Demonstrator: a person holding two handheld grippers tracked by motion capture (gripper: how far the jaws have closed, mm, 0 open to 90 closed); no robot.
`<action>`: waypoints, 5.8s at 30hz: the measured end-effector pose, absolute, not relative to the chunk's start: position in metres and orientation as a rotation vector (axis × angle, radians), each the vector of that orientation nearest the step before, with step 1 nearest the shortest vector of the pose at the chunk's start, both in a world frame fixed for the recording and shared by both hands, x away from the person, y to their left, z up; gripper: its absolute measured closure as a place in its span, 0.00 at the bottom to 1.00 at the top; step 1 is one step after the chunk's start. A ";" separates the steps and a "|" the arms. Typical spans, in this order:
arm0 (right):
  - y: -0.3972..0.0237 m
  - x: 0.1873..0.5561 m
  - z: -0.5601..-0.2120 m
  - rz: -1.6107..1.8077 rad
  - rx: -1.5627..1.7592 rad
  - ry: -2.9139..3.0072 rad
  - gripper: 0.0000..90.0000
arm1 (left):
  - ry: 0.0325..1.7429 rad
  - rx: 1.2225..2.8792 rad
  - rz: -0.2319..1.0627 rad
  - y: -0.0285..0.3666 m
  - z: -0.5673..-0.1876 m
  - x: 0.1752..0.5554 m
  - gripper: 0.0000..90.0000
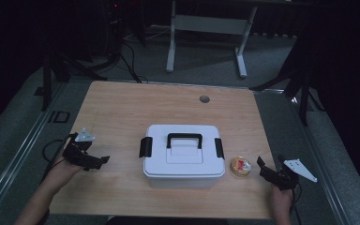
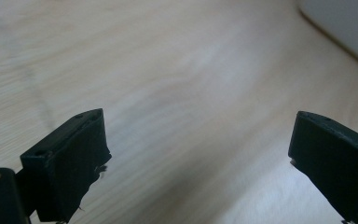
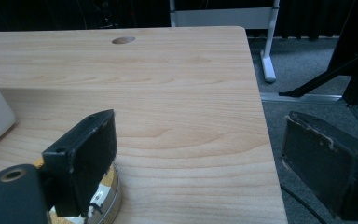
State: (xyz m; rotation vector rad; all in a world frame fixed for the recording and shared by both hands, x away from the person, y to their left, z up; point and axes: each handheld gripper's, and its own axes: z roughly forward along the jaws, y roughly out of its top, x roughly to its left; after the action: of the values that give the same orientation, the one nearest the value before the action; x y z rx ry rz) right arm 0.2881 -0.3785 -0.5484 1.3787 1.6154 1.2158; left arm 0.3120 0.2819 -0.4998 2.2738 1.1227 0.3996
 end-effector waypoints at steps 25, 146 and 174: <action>-0.378 0.290 -0.550 1.234 1.362 1.660 0.11 | 0.433 2.882 0.087 0.274 -0.492 0.307 0.05; -0.380 0.291 -0.551 1.270 1.337 1.699 0.11 | 0.197 2.956 0.024 0.047 -0.366 0.379 0.43; -0.380 0.291 -0.551 1.281 1.341 1.709 0.11 | 0.201 3.044 -0.131 0.027 -0.370 0.385 0.92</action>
State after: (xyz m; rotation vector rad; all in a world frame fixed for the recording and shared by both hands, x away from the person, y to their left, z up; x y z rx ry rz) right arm 0.2915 -0.3798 -0.5513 1.3414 1.7086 1.2809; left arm 0.3850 0.0266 -0.3705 3.0443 0.2010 -0.1307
